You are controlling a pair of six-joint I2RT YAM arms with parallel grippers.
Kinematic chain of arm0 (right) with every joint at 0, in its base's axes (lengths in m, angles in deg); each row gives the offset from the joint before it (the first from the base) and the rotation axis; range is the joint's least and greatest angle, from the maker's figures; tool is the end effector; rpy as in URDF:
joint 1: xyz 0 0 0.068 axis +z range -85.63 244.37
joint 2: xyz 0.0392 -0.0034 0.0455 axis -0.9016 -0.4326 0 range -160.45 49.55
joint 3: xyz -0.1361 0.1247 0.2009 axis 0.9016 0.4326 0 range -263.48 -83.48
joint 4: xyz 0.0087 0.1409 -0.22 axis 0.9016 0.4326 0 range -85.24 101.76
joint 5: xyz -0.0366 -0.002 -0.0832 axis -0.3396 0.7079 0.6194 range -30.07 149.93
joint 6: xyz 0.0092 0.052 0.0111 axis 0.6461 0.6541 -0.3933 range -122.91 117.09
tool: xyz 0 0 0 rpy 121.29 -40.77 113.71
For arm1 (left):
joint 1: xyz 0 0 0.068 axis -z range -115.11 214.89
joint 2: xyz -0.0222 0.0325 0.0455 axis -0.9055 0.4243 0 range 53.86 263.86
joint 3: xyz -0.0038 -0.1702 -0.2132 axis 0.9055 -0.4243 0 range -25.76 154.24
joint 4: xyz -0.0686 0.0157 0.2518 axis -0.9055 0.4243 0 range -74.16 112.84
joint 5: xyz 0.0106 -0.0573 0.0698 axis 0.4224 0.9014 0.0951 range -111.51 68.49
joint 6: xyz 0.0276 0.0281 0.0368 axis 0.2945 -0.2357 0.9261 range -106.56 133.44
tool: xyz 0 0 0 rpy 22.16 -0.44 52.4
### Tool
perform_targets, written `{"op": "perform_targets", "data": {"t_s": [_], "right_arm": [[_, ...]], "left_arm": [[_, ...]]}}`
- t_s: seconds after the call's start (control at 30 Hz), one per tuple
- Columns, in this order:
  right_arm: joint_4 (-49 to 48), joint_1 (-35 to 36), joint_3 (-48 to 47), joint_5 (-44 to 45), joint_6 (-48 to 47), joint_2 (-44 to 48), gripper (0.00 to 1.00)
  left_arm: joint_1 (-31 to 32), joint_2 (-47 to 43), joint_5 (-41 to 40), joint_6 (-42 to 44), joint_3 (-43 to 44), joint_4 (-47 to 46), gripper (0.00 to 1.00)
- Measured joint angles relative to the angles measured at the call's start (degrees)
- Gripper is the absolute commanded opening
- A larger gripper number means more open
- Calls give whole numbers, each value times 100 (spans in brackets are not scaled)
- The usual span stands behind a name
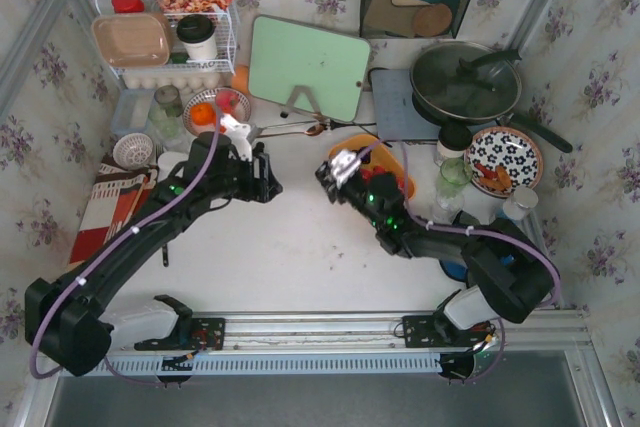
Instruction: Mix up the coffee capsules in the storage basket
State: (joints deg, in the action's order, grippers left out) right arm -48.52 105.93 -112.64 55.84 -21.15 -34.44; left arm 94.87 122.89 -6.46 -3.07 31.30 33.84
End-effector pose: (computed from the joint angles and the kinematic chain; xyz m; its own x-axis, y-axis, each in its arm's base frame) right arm 0.2168 0.1956 0.2074 0.2046 -0.2359 -0.9500 -0.6855 0.6582 -0.3111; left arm 0.2306 -0.1437 0.3139 -0.6074 0.0335 -0.7937 0.5265 0.7652 -0.3706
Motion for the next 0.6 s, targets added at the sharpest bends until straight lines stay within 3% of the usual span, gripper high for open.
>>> {"op": "perform_targets", "data": {"t_s": [0.13, 0.37, 0.6], "right_arm": [[1071, -527, -868, 686, 942, -155, 7], [2245, -1180, -1453, 1862, 2946, -824, 5], [2503, -1471, -1805, 2463, 4374, -1368, 23]], "left_arm": [[-33, -365, -798, 13, -337, 79, 70], [-33, -621, -1333, 9, -614, 26, 70], [-33, -682, -1410, -9, -708, 4, 70]]}}
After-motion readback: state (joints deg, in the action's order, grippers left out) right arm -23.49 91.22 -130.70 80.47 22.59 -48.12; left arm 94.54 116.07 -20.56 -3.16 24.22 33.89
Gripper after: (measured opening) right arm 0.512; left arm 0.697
